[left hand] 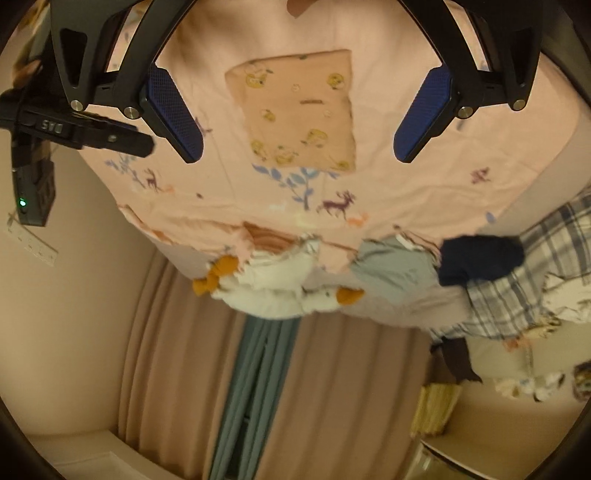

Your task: Fold small clothes

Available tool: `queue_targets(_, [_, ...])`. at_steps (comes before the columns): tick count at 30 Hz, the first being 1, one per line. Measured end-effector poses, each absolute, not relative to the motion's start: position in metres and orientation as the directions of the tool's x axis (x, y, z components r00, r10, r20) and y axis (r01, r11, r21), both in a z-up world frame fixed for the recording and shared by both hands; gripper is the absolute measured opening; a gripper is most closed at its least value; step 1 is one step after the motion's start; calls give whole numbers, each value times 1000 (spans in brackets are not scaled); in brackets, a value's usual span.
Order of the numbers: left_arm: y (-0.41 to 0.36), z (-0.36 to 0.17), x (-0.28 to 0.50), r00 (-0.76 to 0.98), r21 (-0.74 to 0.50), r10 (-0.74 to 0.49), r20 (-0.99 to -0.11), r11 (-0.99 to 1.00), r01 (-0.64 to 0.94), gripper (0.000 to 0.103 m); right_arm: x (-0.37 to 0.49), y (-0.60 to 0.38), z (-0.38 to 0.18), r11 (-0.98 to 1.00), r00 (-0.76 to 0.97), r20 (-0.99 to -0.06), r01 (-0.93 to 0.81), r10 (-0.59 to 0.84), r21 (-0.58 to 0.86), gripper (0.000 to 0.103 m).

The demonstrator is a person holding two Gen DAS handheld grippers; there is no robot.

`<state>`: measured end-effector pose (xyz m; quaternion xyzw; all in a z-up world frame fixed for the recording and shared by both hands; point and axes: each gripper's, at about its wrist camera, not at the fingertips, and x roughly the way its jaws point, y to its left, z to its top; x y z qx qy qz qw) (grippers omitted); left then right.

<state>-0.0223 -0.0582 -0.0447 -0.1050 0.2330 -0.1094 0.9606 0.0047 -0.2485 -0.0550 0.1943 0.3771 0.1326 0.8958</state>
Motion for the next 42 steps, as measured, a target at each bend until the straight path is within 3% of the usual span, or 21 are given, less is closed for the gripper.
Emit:
queue_targets(3, [-49, -42, -31, 891, -272, -240, -385, 952, 139, 102, -9, -249, -45, 898, 710, -599, -109, 371, 426, 102])
queue_targets(11, [-38, -44, -29, 877, -341, -272, -397, 930, 134, 102, -24, -236, -32, 941, 758, -572, -165, 313, 296, 102])
queue_targets(20, [-33, -43, -32, 886, -345, -227, -404, 935, 82, 102, -23, -237, -33, 940, 752, -580, -161, 313, 300, 102])
queue_targets(28, [-38, -44, -32, 885, -304, -187, -426, 951, 55, 102, -23, -239, -34, 934, 748, -583, -139, 317, 331, 102])
queue_targets(42, [-64, -45, -34, 849, -220, -230, -475, 966, 138, 102, -17, -239, -36, 940, 742, -601, -115, 296, 320, 102])
